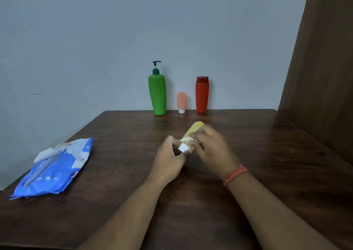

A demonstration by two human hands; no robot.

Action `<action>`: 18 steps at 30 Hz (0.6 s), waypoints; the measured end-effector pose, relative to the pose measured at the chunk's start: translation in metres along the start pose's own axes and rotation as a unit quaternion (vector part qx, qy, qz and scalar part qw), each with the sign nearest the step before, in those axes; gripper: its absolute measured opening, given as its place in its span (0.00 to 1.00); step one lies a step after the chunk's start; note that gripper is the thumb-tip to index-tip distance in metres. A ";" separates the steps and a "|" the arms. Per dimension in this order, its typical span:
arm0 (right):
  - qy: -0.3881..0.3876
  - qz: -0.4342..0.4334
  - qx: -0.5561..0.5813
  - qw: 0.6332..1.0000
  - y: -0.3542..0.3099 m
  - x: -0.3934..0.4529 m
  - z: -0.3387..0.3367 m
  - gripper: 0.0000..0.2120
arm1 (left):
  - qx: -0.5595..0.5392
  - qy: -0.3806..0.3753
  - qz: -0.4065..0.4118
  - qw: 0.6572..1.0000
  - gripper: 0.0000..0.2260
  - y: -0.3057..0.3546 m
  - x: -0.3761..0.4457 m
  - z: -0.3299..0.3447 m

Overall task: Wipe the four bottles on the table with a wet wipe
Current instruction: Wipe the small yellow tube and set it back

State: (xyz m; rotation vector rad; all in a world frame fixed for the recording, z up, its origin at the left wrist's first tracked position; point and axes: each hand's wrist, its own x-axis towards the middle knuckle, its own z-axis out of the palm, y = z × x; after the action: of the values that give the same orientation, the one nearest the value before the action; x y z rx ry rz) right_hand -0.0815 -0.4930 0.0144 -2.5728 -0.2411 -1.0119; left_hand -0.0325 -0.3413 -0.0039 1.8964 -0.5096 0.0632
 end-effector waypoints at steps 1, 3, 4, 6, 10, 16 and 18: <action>0.041 0.028 0.009 0.999 0.006 0.002 0.000 0.09 | 0.003 -0.009 0.003 1.000 0.11 0.000 0.000 0.000; 0.107 0.110 0.024 0.988 0.018 0.004 -0.003 0.09 | 0.014 -0.032 0.013 0.999 0.11 -0.002 0.001 0.002; 0.120 0.147 0.024 0.982 0.023 0.004 -0.005 0.09 | 0.018 -0.040 0.017 0.999 0.12 -0.002 0.001 0.002; 0.114 0.159 0.024 0.980 0.025 0.001 -0.007 0.09 | 0.017 -0.044 0.020 0.999 0.12 -0.004 0.002 0.003; 0.045 0.035 0.051 0.997 0.008 -0.003 0.000 0.08 | -0.010 -0.017 0.010 1.000 0.11 -0.005 0.004 0.001; 0.144 0.119 0.039 0.982 0.017 0.004 0.001 0.07 | -0.001 -0.030 0.014 0.999 0.11 -0.005 0.004 0.002; 0.152 0.144 0.031 0.977 0.020 0.002 0.000 0.07 | 0.000 -0.031 0.014 0.999 0.12 -0.006 0.005 0.002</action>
State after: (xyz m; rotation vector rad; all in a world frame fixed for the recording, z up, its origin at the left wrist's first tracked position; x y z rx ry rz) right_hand -0.0741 -0.5113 0.0107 -2.2720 0.1739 -1.2384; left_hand -0.0261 -0.3432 -0.0087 1.8953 -0.5783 0.0215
